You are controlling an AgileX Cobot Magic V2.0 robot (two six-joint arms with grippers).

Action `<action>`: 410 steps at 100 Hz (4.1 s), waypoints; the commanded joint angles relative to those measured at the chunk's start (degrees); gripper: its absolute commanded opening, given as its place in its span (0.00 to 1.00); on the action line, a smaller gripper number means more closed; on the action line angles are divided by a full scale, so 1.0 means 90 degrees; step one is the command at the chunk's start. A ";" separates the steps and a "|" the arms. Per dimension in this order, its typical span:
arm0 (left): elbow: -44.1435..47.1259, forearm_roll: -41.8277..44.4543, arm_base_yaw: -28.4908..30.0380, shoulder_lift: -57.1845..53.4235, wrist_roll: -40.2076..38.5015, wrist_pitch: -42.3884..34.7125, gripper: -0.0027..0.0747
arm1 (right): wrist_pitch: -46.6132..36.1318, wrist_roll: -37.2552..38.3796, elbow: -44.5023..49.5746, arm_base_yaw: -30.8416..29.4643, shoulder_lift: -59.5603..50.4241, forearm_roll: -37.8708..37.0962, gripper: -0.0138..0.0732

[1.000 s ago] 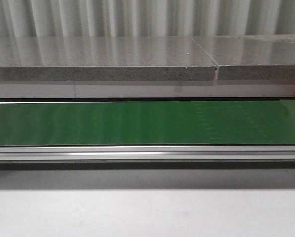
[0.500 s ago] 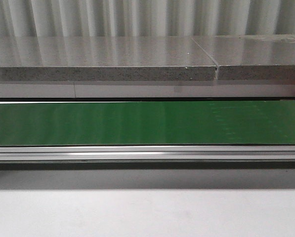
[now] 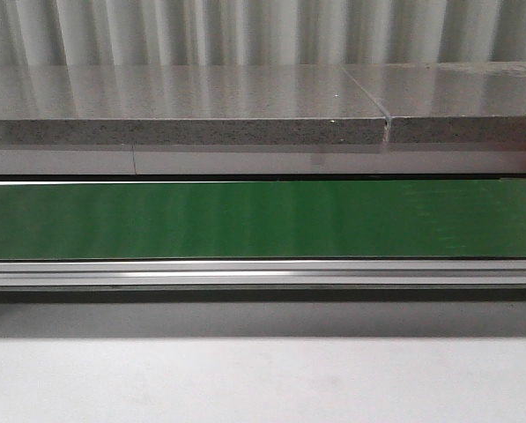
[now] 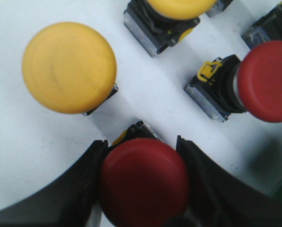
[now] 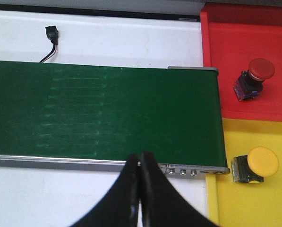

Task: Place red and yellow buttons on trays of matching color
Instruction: 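Lower the left gripper onto another red button and close it, then carry the red button with the left gripper onto the belt start, then move the left gripper to a yellow button and grasp it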

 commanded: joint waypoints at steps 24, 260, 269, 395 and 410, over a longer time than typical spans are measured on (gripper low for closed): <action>-0.0193 -0.0233 -0.0016 -0.1629 0.0626 -0.0055 0.01 | -0.0416 -0.0057 -0.0151 0.0002 -0.0030 0.0020 0.08; -0.2539 -0.0905 -0.3044 -0.1953 0.3700 0.2507 0.83 | -0.0423 -0.0057 -0.0151 0.0002 -0.0030 0.0020 0.08; -0.2539 -0.0905 -0.2780 -0.2065 0.3419 0.2507 0.83 | -0.0423 -0.0057 -0.0151 0.0002 -0.0030 0.0020 0.08; -0.1276 -0.0924 0.1138 -0.0162 0.2561 0.1331 0.83 | -0.0423 -0.0057 -0.0151 0.0002 -0.0030 0.0020 0.08; -0.1666 -0.0924 0.1138 0.0221 0.2561 0.1387 0.83 | -0.0423 -0.0057 -0.0151 0.0002 -0.0030 0.0020 0.08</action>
